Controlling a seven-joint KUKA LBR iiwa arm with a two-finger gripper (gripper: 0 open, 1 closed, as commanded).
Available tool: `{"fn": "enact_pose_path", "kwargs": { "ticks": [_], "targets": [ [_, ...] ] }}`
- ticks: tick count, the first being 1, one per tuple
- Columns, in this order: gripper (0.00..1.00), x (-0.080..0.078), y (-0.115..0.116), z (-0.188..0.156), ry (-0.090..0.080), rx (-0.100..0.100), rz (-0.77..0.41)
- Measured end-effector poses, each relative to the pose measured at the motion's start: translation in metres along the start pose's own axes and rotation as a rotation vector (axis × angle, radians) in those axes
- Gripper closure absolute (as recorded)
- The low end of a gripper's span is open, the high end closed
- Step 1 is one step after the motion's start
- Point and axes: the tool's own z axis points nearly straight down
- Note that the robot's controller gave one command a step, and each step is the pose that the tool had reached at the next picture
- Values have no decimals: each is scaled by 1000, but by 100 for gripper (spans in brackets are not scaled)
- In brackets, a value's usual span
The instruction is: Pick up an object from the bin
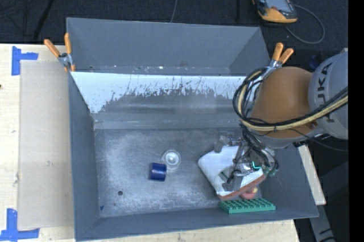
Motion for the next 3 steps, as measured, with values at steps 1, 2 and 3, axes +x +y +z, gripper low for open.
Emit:
{"fn": "enact_pose_path", "kwargs": {
  "ticks": [1,2,3],
  "targets": [
    [0,-29,-23,71,-15,-5,-5],
    [100,-32,-21,65,-26,-4,-9],
    [100,24,-2,-99,-9,0,23]
  ]
}}
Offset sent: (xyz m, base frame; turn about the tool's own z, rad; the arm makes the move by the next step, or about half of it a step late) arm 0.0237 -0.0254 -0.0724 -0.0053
